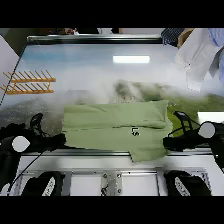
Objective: Fold the clothes and pants, and hang the long-sleeved shirts on hangers.
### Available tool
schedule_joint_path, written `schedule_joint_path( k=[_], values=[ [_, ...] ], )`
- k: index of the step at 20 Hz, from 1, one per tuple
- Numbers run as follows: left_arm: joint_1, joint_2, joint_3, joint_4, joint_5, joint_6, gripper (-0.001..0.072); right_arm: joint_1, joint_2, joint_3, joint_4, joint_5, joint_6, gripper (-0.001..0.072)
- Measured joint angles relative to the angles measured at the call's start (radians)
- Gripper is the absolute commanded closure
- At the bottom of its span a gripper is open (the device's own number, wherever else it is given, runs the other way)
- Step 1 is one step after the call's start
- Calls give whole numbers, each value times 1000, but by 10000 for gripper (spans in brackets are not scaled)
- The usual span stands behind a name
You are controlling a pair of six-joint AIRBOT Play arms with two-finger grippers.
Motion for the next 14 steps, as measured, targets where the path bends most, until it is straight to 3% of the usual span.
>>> schedule_joint_path(
  k=[7, 14],
  values=[
    [-9, -298, 268, 2, 94, 34, 698, 0, -229, 299, -71, -58, 5, 698],
    [-9, -676, 547, -2, 150, 68, 698, 1, -500, 518, -89, -239, 10, 697]
  ],
)
